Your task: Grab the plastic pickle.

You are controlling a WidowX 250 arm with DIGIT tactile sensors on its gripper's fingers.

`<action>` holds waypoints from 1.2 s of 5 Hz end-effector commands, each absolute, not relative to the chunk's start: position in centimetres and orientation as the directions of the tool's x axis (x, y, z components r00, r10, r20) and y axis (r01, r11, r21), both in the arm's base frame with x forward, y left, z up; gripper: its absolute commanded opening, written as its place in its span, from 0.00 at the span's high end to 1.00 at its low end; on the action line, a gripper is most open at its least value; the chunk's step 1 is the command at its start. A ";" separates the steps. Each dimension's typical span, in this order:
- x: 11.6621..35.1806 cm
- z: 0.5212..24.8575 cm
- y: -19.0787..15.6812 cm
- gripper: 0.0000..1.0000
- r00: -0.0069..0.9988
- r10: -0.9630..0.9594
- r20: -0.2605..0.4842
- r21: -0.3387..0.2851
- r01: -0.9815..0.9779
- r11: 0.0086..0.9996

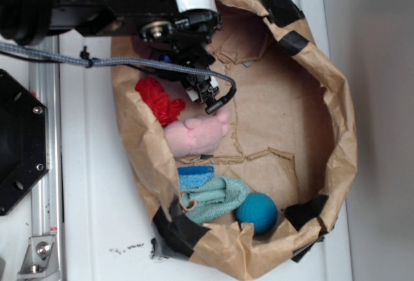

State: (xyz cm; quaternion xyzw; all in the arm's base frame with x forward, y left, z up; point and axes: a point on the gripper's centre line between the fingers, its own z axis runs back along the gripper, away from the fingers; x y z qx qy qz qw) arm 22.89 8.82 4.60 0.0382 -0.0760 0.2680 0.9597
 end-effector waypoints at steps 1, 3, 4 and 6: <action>21.6 1.2 10.2 1.00 0.886 0.450 0.113 0.069 -0.459 0.886; 21.7 1.1 10.2 1.00 0.888 0.446 0.112 0.077 -0.455 0.887; 21.8 1.2 10.1 1.00 0.888 0.444 0.119 0.075 -0.454 0.888; 22.9 5.4 9.4 1.00 0.890 0.398 0.220 0.063 -0.420 0.905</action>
